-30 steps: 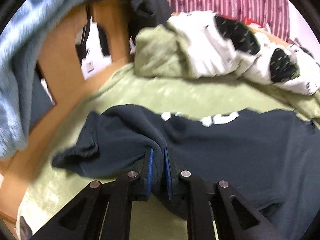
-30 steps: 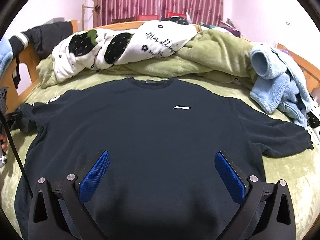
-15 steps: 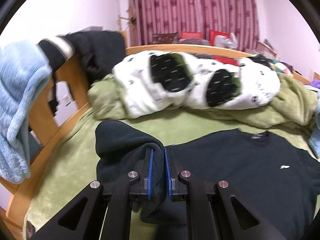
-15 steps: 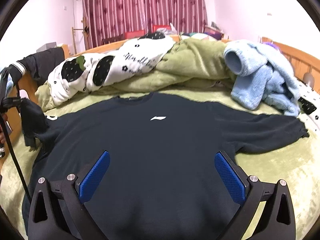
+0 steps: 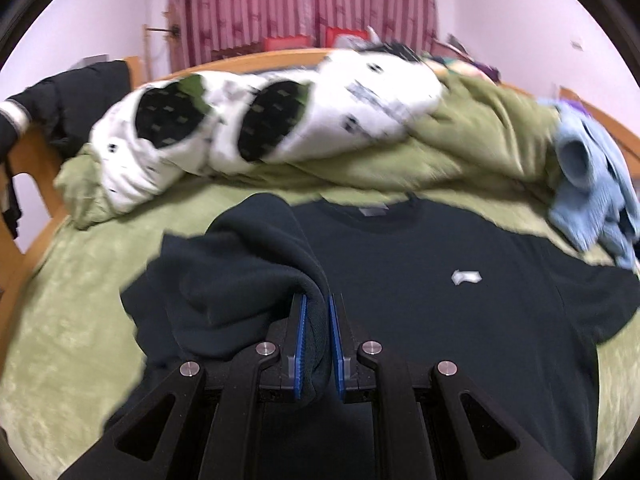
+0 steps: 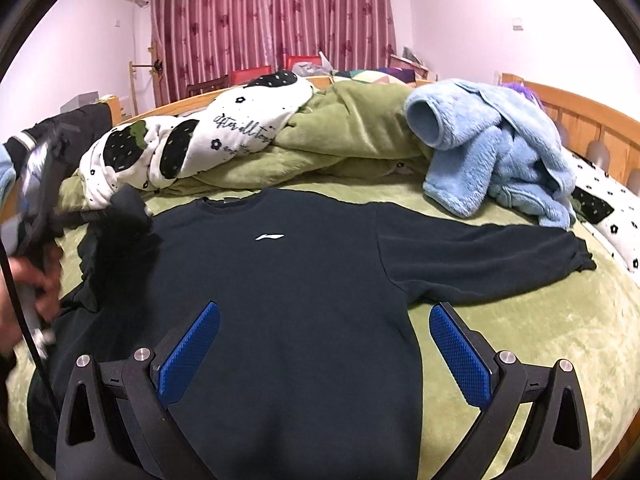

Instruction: Fold small clothes

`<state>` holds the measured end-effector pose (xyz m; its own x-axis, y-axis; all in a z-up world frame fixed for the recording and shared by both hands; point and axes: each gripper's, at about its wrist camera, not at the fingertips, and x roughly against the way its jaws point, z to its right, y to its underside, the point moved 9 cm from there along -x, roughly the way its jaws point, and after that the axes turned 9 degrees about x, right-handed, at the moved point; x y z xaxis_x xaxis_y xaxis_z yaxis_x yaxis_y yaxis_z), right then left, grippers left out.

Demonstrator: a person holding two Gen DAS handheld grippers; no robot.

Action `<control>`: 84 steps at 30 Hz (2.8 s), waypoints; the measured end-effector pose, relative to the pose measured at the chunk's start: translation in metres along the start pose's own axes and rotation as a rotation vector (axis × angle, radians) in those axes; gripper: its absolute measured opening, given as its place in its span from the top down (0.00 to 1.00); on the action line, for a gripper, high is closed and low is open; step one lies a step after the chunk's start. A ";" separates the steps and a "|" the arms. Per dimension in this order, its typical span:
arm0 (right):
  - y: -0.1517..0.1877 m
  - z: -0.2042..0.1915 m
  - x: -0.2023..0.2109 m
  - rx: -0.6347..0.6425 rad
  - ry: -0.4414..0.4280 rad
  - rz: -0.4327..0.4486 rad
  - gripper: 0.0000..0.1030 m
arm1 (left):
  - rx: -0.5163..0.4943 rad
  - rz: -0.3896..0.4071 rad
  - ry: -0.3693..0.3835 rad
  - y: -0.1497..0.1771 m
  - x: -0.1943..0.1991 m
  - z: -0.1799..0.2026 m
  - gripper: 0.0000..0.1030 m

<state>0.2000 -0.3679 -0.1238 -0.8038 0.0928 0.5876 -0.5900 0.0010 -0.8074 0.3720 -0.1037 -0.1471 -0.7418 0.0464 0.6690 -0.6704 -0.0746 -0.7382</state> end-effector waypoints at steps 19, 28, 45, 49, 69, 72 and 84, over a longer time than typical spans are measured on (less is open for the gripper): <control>-0.013 -0.075 -0.002 0.057 -0.099 0.008 0.05 | 0.027 0.030 -0.139 0.030 0.070 -0.119 0.26; -0.006 -0.147 -0.025 0.095 -0.235 -0.062 0.39 | 0.091 -0.028 -0.166 0.073 0.051 -0.194 0.26; -0.024 -0.231 -0.159 0.260 -0.214 -0.168 0.36 | 0.072 -0.135 -0.082 0.095 -0.038 -0.218 0.24; -0.026 -0.251 -0.185 0.276 -0.225 -0.183 0.32 | 0.078 -0.130 -0.075 0.098 -0.040 -0.220 0.23; -0.028 -0.160 -0.174 0.075 -0.188 -0.180 0.74 | 0.047 -0.140 -0.114 0.100 -0.045 -0.221 0.19; -0.012 -0.146 -0.174 0.084 -0.175 -0.222 0.65 | 0.046 -0.141 -0.115 0.100 -0.045 -0.221 0.19; -0.041 -0.224 -0.132 0.301 -0.270 -0.040 0.30 | 0.051 -0.142 -0.110 0.100 -0.046 -0.221 0.18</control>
<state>0.3474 -0.1572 -0.1803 -0.7467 -0.1667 0.6439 -0.5850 -0.2960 -0.7550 0.3352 0.1073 -0.2709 -0.6315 -0.0494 0.7738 -0.7647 -0.1255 -0.6321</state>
